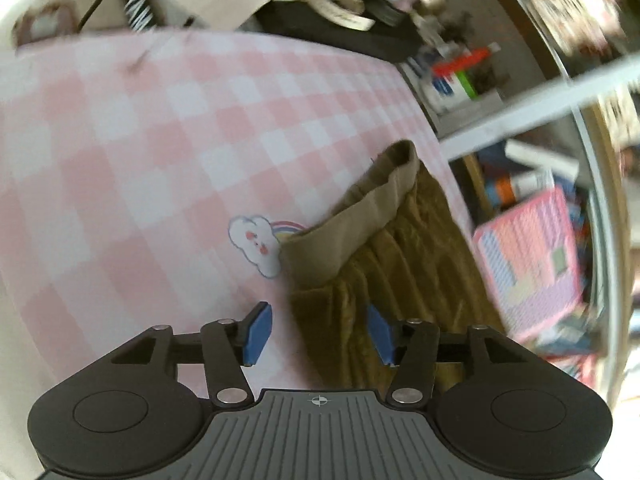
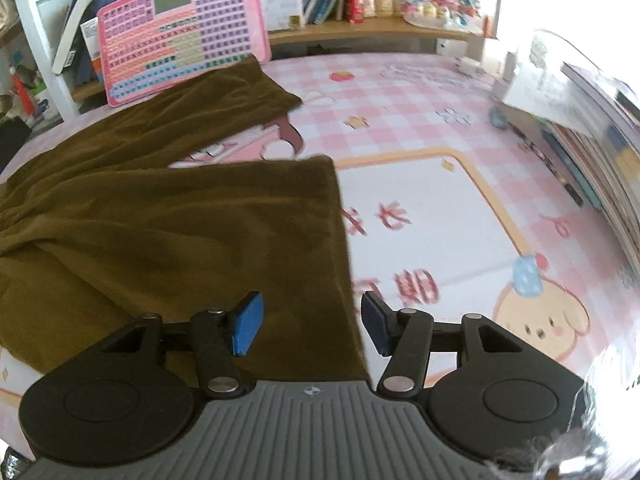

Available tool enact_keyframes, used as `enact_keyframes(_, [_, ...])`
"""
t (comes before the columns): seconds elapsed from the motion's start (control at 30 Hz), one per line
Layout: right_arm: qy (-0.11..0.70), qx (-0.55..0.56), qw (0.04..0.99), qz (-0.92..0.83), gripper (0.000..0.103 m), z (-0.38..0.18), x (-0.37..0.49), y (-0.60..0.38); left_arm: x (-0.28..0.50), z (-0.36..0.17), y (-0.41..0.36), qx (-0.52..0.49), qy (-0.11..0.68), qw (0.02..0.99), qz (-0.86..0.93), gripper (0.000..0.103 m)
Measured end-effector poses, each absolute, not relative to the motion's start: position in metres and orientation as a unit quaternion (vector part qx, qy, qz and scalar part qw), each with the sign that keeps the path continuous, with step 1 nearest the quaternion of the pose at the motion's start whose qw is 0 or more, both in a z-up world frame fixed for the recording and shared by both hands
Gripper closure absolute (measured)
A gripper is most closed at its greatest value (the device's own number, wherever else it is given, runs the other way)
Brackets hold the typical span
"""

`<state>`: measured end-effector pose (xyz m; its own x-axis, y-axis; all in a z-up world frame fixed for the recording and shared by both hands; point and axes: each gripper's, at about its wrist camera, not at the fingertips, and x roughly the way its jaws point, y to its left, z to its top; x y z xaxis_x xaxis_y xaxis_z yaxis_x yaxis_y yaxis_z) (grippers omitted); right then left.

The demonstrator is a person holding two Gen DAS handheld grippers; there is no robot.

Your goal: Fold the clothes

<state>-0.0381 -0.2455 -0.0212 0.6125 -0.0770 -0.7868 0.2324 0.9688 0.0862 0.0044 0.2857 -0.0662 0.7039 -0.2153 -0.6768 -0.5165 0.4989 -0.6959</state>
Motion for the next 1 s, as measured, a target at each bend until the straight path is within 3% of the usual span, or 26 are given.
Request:
enact_keyframes(0.17, [0.447, 0.081, 0.887, -0.088, 0.055, -0.03, -0.052, -0.248, 0.013, -0.069, 0.278, -0.519, 0.358, 0.768, 0.114, 0.054])
enact_keyframes(0.23, [0.446, 0.065, 0.888, -0.087, 0.058, -0.033, -0.056, -0.246, 0.018, -0.066, 0.273, -0.509, 0.358, 0.773, 0.124, 0.068])
enact_keyframes(0.27, [0.444, 0.061, 0.89, -0.084, 0.059, -0.033, -0.056, -0.246, 0.018, -0.063, 0.27, -0.491, 0.359, 0.784, 0.124, 0.084])
enact_keyframes(0.4, [0.44, 0.052, 0.893, -0.075, 0.07, -0.033, -0.056, -0.249, 0.017, -0.049, 0.254, -0.414, 0.363, 0.825, 0.124, 0.097])
enact_keyframes(0.47, [0.44, 0.051, 0.894, -0.074, 0.075, -0.033, -0.055, -0.253, 0.016, -0.043, 0.247, -0.375, 0.364, 0.844, 0.124, 0.098])
enact_keyframes(0.67, [0.441, 0.055, 0.892, -0.08, 0.075, -0.032, -0.047, -0.261, 0.013, -0.026, 0.227, -0.269, 0.363, 0.884, 0.122, 0.096])
enact_keyframes(0.87, [0.444, 0.046, 0.892, -0.073, 0.075, -0.032, -0.046, -0.261, -0.007, -0.059, 0.262, -0.412, 0.368, 0.824, 0.128, 0.089])
enact_keyframes(0.93, [0.444, 0.042, 0.892, -0.071, 0.075, -0.032, -0.046, -0.261, -0.005, -0.062, 0.264, -0.436, 0.365, 0.814, 0.118, 0.083])
enact_keyframes(1.0, [0.444, 0.041, 0.892, -0.072, 0.075, -0.032, -0.044, -0.263, -0.003, -0.064, 0.265, -0.46, 0.357, 0.805, 0.108, 0.062])
